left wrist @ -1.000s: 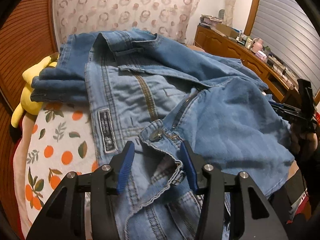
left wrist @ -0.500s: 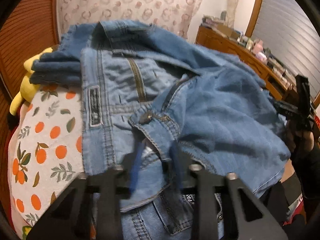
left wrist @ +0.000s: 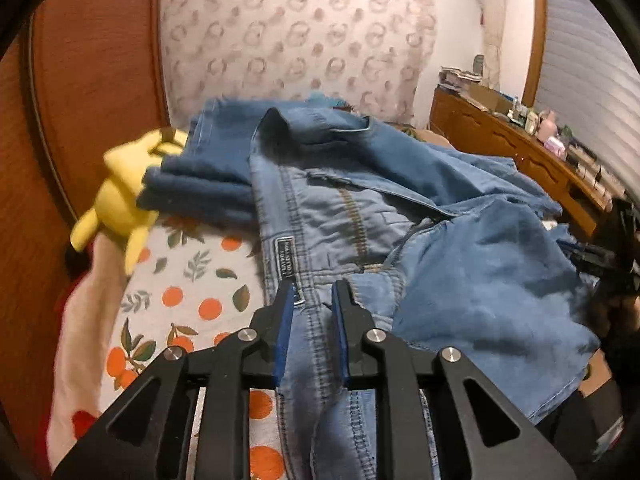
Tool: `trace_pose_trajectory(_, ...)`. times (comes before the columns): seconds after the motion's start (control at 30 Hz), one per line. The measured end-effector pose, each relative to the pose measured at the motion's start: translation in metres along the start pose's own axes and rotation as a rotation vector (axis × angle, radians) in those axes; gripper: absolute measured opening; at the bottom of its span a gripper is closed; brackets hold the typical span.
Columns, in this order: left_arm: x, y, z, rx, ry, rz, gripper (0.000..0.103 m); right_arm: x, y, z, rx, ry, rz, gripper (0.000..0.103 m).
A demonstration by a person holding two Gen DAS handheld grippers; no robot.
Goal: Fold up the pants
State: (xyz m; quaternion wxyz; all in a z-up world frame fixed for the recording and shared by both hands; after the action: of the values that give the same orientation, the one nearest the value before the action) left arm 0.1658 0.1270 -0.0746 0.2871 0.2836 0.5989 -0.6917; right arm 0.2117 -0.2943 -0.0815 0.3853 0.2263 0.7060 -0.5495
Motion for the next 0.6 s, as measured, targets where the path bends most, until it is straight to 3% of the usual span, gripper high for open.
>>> trace_pose_trajectory(0.07,-0.006,0.002,-0.006,-0.014,0.003,0.003,0.037,0.0,0.0,0.0,0.001,0.0,-0.001,0.053)
trace_pose_trajectory(0.2,-0.024,0.01,-0.008,0.019,0.002,0.036,0.053,0.0,0.0,-0.001,0.0,0.0,-0.001,0.053)
trace_pose_trajectory(0.4,-0.051,0.032,0.006,0.051,0.007,0.044,0.054,0.0,0.0,-0.001,0.001,0.0,0.002,0.053)
trace_pose_trajectory(0.6,-0.08,0.077,0.015,0.072,0.002,-0.02,0.054,0.0,0.0,-0.002,0.001,0.0,0.002,0.053)
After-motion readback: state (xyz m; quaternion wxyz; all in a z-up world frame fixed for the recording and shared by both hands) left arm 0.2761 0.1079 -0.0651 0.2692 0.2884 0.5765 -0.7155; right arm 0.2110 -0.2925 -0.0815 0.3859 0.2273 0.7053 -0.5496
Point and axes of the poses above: each gripper's, at about its wrist camera, not at the fingertips, and y roughly the way its jaws point, z to its right, x to its underside, the point moved 4 cm from there along y, roughly the way its jaws point, and after that the axes turned 4 degrees about x, right-handed, at the moved point
